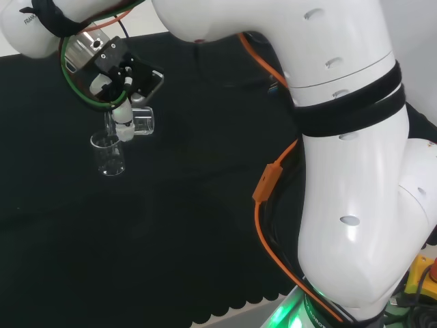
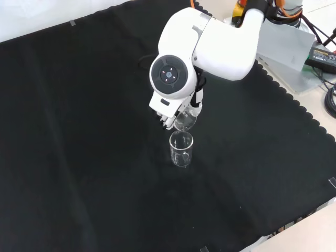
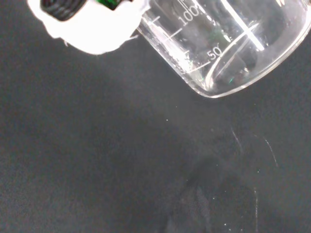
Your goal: Pour the water from the handheld beaker into the one on the table.
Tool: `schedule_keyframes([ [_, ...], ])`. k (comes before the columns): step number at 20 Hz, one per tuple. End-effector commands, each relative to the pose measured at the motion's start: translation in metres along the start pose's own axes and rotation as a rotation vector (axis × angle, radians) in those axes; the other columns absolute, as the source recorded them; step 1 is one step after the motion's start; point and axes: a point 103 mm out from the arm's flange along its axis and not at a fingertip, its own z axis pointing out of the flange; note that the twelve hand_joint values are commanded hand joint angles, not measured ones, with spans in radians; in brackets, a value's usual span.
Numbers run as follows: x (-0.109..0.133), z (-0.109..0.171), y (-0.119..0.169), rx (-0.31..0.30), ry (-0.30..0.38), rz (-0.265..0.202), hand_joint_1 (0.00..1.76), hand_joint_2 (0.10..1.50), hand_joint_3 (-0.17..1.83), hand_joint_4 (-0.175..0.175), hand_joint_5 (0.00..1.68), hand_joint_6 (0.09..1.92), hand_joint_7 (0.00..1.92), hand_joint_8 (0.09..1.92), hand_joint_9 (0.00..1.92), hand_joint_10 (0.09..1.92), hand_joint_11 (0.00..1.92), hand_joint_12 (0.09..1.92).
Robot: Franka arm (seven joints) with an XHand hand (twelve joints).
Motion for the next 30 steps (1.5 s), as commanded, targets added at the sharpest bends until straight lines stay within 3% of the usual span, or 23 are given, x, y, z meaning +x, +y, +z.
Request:
schedule_keyframes([
  [1, 0.002, 0.0, 0.001, 0.043, -0.027, 0.005, 1.16, 1.14, -0.17, -0.121, 1.08, 0.92, 1.39, 1.27, 1.41, 1.12, 1.09, 1.01],
  [30, 0.012, -0.013, 0.003, 0.123, -0.085, 0.019, 1.16, 1.14, -0.17, -0.116, 1.08, 0.92, 1.4, 1.27, 1.41, 1.12, 1.1, 1.01],
])
